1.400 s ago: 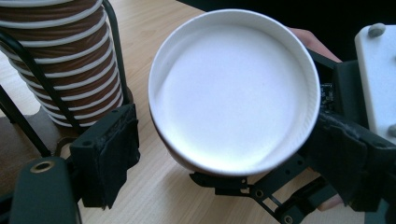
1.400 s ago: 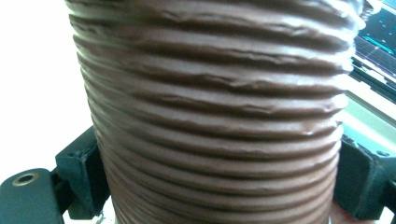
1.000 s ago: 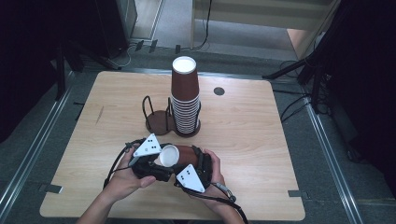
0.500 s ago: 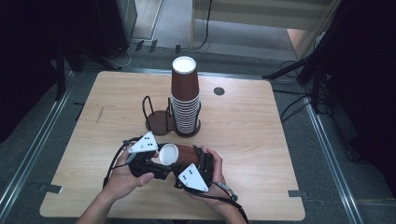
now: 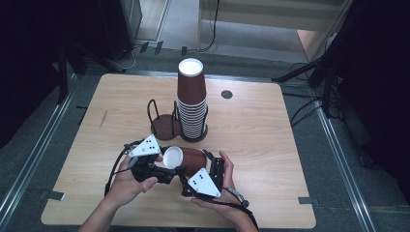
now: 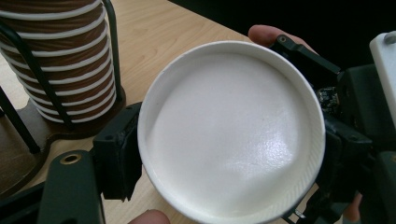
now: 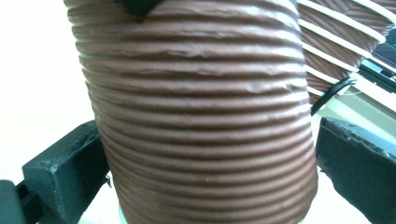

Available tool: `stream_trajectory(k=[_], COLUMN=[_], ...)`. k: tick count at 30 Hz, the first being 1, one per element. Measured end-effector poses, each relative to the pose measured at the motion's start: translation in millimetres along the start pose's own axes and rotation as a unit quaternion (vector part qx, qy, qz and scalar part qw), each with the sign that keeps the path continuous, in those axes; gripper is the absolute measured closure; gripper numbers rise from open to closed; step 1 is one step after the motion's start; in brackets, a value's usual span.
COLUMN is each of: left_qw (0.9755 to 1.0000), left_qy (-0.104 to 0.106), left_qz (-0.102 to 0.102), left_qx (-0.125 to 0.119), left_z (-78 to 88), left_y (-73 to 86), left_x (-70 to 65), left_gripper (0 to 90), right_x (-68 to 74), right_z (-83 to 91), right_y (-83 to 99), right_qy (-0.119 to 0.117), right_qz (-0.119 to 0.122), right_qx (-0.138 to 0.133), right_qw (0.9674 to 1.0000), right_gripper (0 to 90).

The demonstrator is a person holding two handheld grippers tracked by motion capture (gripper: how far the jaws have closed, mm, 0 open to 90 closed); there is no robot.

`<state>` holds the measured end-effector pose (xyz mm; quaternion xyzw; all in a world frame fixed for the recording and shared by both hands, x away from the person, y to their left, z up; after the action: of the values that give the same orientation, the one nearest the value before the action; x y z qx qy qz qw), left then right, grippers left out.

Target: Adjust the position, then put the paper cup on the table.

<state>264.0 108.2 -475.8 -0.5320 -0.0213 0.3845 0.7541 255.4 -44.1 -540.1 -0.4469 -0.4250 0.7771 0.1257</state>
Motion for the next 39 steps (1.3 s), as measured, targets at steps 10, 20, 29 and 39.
stream_trajectory(k=[10,20,29,39], left_qw=[0.9967,0.9888,0.9816,0.9637], left_qy=[-0.044,-0.06,-0.064,-0.075], left_qz=[-0.004,0.003,0.003,0.001], left_qx=[-0.068,-0.137,-0.18,-0.256], left_z=[6.7,16.6,19.8,14.0], left_y=[-3.2,-8.2,-10.2,-8.7], left_x=[8.1,13.1,12.2,16.0], left_gripper=[23.6,23.6,23.6,23.5], right_x=[-23.3,-45.9,-58.9,-68.8], right_z=[15.2,21.2,23.0,30.6], right_y=[-12.9,-10.3,-8.5,-15.2], right_qy=[0.027,0.081,0.101,0.086], right_qz=[-0.019,-0.053,-0.093,-0.17], right_qx=[-0.034,-0.03,-0.029,-0.05], right_qw=[0.9989,0.9948,0.9901,0.9804], right_gripper=[0.0,0.0,0.2,1.1])
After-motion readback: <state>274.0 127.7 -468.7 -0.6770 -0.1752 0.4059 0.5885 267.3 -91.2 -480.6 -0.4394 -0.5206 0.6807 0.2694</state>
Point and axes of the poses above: each handheld gripper's, and its own axes: z roughly backward along the jaws, y roughly out of its underside, x roughly to its left, the point moved 4 cm from there along -z, roughly forward along the jaws, and after that the axes turned 12 degrees about z, right-handed, at the moved point
